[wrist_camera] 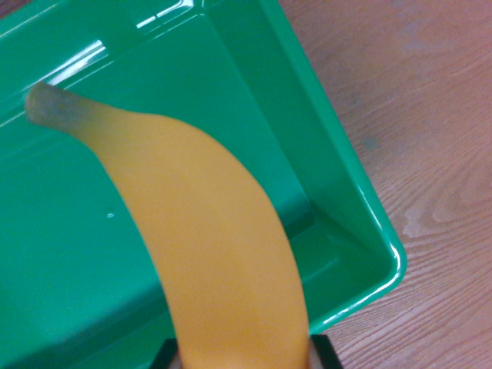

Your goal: Pick fruit

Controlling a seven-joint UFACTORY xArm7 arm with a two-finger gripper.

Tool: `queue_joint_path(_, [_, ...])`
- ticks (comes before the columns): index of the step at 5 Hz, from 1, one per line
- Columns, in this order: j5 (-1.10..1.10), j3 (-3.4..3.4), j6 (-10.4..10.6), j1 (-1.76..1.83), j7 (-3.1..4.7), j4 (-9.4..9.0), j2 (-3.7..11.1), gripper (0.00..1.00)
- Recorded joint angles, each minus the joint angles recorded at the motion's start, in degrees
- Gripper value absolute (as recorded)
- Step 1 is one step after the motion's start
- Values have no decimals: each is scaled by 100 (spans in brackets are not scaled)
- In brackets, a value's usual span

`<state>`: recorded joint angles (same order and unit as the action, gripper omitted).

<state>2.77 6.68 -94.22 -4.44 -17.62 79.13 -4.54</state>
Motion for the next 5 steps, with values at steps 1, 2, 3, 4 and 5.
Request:
queue_joint_path(1, [0,0,0,0,0,0,0,100])
queue_joint_path(2, [3,0,-88,1,0,56,-33,100])
queue_joint_path(3, [3,0,-88,1,0,56,-33,100])
queue_joint_path(4, [5,0,-143,2,0,90,-53,100])
queue_joint_path(5, [5,0,-143,2,0,90,-53,100])
